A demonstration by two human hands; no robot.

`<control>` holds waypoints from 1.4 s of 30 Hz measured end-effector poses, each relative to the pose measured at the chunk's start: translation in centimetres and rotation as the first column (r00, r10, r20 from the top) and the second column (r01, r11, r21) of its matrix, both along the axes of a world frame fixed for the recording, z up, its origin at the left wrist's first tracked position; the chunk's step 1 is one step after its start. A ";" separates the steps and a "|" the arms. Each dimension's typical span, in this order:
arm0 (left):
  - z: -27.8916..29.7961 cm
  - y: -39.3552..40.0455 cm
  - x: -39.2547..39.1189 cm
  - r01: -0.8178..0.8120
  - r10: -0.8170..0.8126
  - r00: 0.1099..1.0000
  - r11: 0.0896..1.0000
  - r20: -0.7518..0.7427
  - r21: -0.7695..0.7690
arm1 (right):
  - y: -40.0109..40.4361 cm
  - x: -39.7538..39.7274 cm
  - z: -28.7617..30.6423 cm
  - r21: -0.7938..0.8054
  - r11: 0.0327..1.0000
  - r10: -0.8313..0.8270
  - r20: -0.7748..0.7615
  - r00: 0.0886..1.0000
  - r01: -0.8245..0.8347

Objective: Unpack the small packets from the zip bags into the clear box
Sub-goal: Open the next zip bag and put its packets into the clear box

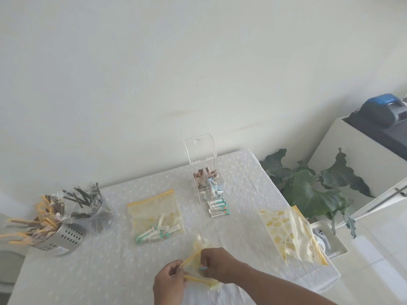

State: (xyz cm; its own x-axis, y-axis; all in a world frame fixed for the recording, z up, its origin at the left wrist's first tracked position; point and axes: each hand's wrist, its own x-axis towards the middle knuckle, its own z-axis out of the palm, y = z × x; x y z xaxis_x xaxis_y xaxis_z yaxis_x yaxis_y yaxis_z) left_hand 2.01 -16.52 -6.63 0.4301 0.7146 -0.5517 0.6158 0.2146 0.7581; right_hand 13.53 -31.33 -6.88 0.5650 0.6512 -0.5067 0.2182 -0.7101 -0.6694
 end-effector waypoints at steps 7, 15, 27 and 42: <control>-0.5 0.4 0.2 -0.025 0.028 0.999 0.996 0.029 -0.085 | -1.5 1.0 1.0 0.065 0.987 -0.125 -0.258 0.958 0.147; -0.3 0.2 0.1 -0.084 0.086 0.996 0.987 0.005 -0.135 | -2.7 1.8 1.7 0.053 0.998 -0.026 -0.242 0.970 0.040; 0.5 0.8 0.7 -0.070 0.075 0.997 0.989 0.036 -0.130 | -3.1 5.3 5.6 0.251 0.912 -0.326 -0.039 0.945 0.325; 1.0 0.9 -0.1 0.023 -0.020 0.998 0.999 0.055 -0.047 | 0.6 20.2 14.5 0.343 0.816 -0.565 0.304 0.767 0.465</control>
